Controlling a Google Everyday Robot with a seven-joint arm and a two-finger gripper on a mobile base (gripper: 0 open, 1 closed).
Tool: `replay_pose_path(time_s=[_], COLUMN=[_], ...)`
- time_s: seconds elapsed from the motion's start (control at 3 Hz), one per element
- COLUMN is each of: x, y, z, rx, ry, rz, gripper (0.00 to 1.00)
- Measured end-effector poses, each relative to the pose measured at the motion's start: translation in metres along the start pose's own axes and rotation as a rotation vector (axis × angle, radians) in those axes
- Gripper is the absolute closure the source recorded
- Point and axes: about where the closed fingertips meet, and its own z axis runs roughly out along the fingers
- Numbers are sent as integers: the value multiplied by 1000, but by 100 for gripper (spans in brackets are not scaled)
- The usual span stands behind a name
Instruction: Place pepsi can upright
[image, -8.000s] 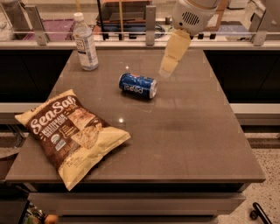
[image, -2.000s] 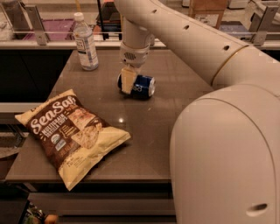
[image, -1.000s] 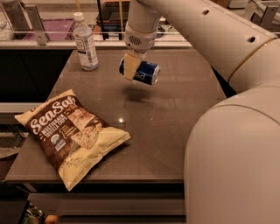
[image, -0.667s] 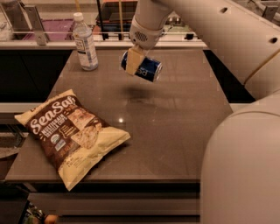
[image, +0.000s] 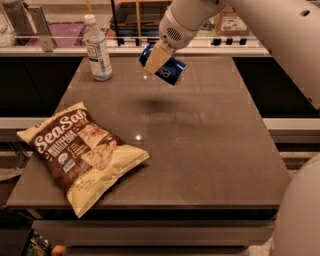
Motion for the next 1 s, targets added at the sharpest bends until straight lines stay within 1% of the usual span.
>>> replay_pose_path(time_s=[0.33,0.67,1.0], x=[-14,-29,-33], y=[1,7,10], z=[-12,-19,-15], rx=[18,25,10], ry=[-93,-187,-268], rz=[-24,-53,-48], gripper=[100,100,100])
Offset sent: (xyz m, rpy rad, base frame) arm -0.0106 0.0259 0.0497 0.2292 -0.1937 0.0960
